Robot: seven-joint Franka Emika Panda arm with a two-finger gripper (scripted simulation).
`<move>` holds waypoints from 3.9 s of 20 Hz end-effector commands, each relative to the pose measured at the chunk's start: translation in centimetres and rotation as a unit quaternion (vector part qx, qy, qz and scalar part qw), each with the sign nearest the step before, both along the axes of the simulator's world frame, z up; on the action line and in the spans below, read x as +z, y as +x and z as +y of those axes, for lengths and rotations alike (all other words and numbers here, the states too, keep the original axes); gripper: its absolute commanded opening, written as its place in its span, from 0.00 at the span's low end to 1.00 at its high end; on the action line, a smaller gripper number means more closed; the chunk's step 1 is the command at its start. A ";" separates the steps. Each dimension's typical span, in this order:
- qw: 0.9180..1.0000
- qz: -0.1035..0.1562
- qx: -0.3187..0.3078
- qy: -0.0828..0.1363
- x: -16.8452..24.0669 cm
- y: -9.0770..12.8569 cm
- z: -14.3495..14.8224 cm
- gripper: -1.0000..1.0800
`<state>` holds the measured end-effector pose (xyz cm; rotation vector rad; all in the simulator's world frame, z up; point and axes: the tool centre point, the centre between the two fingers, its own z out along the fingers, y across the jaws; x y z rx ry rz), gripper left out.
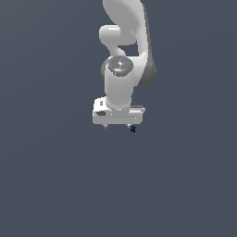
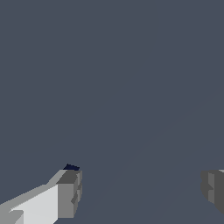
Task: Pick up the object and move it to a goal position.
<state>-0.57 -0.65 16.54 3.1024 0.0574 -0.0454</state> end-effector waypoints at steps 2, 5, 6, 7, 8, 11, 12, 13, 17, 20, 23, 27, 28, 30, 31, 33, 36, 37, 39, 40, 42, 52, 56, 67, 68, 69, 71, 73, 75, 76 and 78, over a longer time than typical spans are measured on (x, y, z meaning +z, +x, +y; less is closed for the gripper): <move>1.000 0.000 0.000 0.000 0.0 0.0 0.0 0.96; 1.000 0.001 0.002 0.004 -0.1 0.1 0.1 0.96; 1.000 0.001 0.004 0.006 -0.1 0.1 0.1 0.96; 1.000 0.001 0.005 0.009 -0.2 0.1 0.2 0.96; 1.000 0.001 0.006 0.010 -0.2 0.2 0.2 0.96; 1.000 0.002 0.007 0.012 -0.2 0.2 0.2 0.96; 1.000 0.002 0.007 0.012 -0.2 0.2 0.3 0.96; 1.000 0.002 0.007 0.012 -0.2 0.2 0.2 0.96; 1.000 0.001 0.002 0.012 -0.5 0.0 0.6 0.96; 1.000 0.000 -0.006 0.012 -1.1 -0.3 1.1 0.96; 1.000 -0.001 -0.017 0.013 -1.9 -0.8 1.8 0.96; 0.999 -0.004 -0.039 0.013 -3.3 -1.7 3.2 0.96; 0.999 -0.005 -0.045 0.014 -3.7 -2.0 3.5 0.96; 0.998 -0.007 -0.060 0.014 -4.7 -2.7 4.4 0.96; 0.998 -0.007 -0.068 0.014 -5.1 -3.1 4.8 0.96; 0.996 -0.009 -0.084 0.015 -6.2 -4.0 5.8 0.96; 0.994 -0.012 -0.107 0.016 -7.5 -5.2 7.0 0.96; 0.993 -0.012 -0.114 0.016 -7.8 -5.6 7.3 0.96; 0.992 -0.014 -0.125 0.016 -8.5 -6.3 7.9 0.96; 0.991 -0.014 -0.131 0.016 -8.8 -6.7 8.1 0.96; 0.990 -0.015 -0.140 0.016 -9.3 -7.2 8.5 0.96; 0.987 -0.017 -0.156 0.017 -10.2 -8.3 9.3 0.96; 0.987 -0.017 -0.157 0.017 -10.6 -8.3 9.3 0.96; 0.987 -0.017 -0.158 0.017 -14.8 -8.5 9.4 0.96; 0.987 -0.017 -0.158 0.017 -15.0 -8.5 9.3 0.96; 0.987 -0.017 -0.158 0.017 -15.1 -8.4 9.4 0.96; 0.987 -0.017 -0.158 0.017 -15.2 -8.4 9.4 0.96; 0.987 -0.017 -0.158 0.017 -15.2 -8.4 9.4 0.00; 0.987 -0.017 -0.158 0.017 -15.2 -8.4 9.4 0.00; 0.987 -0.017 -0.158 0.017 -15.2 -8.4 9.4 0.00; 0.987 -0.017 -0.158 0.017 -15.2 -8.4 9.4 0.00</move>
